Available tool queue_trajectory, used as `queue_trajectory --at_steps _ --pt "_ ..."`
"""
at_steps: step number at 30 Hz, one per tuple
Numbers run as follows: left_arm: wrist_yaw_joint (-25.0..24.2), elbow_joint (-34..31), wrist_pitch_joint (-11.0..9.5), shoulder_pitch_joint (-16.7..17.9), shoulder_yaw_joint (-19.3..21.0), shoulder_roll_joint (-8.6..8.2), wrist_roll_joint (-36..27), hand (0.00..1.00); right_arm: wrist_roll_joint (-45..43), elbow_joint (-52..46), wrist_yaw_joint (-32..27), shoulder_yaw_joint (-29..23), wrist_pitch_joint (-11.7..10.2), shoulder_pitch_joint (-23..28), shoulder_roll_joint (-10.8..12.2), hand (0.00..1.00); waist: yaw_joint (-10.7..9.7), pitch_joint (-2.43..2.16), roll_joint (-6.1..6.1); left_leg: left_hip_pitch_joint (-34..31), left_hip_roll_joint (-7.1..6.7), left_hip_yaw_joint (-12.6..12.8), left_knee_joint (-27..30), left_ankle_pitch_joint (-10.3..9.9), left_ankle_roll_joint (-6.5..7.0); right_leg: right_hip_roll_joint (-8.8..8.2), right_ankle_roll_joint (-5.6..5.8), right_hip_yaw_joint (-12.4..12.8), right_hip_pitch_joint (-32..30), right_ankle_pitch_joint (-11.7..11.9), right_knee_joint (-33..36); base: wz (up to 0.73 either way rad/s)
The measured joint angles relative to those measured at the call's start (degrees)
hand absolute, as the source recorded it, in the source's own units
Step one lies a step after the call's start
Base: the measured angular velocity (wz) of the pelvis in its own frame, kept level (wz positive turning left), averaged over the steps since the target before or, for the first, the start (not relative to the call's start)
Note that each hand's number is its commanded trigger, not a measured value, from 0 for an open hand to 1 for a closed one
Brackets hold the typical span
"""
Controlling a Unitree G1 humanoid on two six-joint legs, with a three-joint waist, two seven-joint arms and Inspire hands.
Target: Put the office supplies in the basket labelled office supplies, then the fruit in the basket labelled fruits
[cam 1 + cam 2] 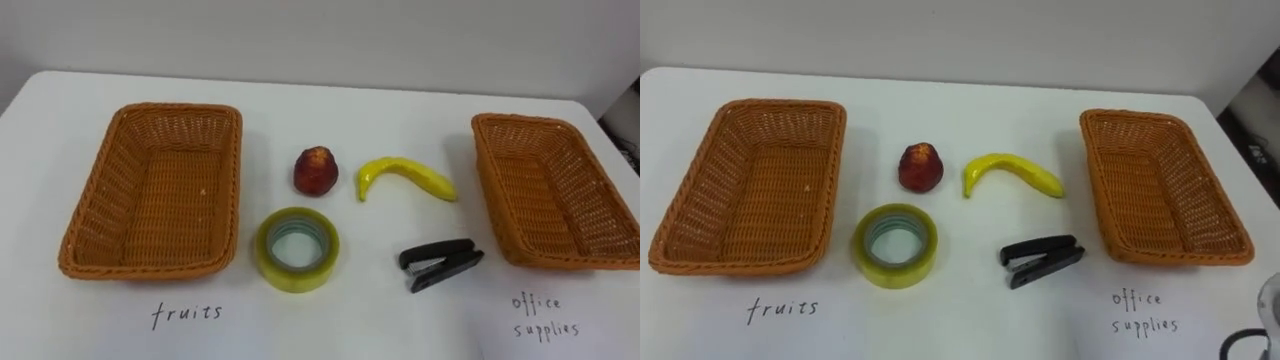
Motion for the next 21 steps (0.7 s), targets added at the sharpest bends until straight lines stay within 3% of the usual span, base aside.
queue_trajectory --at_steps 9,14,21 --pt "-3.76 -0.08 -0.02 -0.70 0.11 0.16 3.69 0.00 -4.73 -0.02 10.91 3.60 0.09 -4.26 -2.97 0.00 0.98 0.03 0.57 -0.03 0.14 0.17 -0.01 0.00 -0.01 0.11 -0.06 -0.11 -0.16 0.04 0.13 0.00" --pt "-4.23 -0.32 -0.02 -0.77 0.11 0.59 4.87 0.00 -6.49 -0.03 17.33 3.94 0.32 -4.26 -3.20 0.00 0.84 -0.08 0.32 -0.01 0.14 0.17 -0.04 0.00 0.00 0.06 -0.06 -0.11 -0.01 0.04 0.11 0.00" --pt "-4.99 -1.10 1.19 -0.92 -0.08 2.18 4.95 0.00 -6.77 -0.03 25.20 8.92 4.22 -4.17 -3.28 0.00 0.83 -0.22 -0.34 0.13 0.15 -0.01 -0.02 0.03 -0.04 0.06 -0.15 -0.06 0.05 0.10 0.16 0.00"
